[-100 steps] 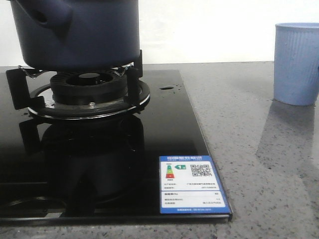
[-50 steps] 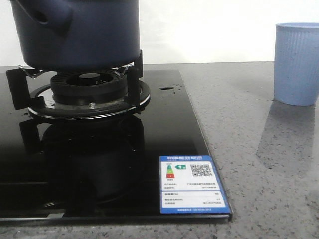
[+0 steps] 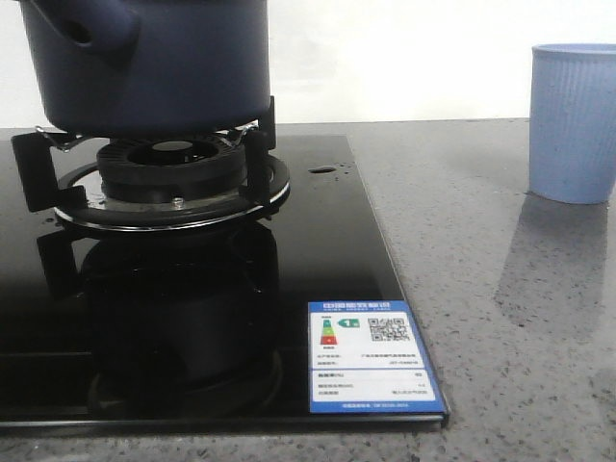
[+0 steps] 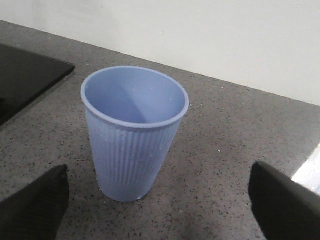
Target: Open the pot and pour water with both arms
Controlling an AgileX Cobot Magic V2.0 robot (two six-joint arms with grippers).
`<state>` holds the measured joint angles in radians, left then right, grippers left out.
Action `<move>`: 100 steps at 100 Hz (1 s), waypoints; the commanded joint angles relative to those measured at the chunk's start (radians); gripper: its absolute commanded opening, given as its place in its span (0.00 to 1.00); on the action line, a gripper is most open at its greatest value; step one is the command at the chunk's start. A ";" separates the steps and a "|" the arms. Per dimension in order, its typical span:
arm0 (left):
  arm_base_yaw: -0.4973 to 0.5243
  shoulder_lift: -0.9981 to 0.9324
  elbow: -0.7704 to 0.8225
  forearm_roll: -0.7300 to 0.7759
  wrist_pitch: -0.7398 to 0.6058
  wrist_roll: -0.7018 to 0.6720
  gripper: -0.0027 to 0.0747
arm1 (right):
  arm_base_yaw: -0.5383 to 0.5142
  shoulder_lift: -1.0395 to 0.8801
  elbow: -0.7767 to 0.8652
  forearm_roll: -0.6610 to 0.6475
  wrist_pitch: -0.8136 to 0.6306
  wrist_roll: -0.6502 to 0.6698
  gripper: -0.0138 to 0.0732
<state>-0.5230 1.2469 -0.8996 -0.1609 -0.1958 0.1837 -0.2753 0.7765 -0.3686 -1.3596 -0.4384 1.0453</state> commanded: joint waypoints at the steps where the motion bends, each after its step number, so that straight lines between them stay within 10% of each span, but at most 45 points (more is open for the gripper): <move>1: -0.007 -0.010 -0.038 0.004 -0.138 0.003 0.50 | -0.004 -0.008 -0.024 0.024 -0.022 0.002 0.92; 100: -0.001 0.072 -0.038 0.015 -0.152 0.004 0.50 | -0.004 -0.008 -0.024 0.024 -0.023 0.002 0.92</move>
<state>-0.5230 1.3417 -0.8996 -0.1570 -0.2463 0.1843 -0.2753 0.7765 -0.3686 -1.3596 -0.4384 1.0453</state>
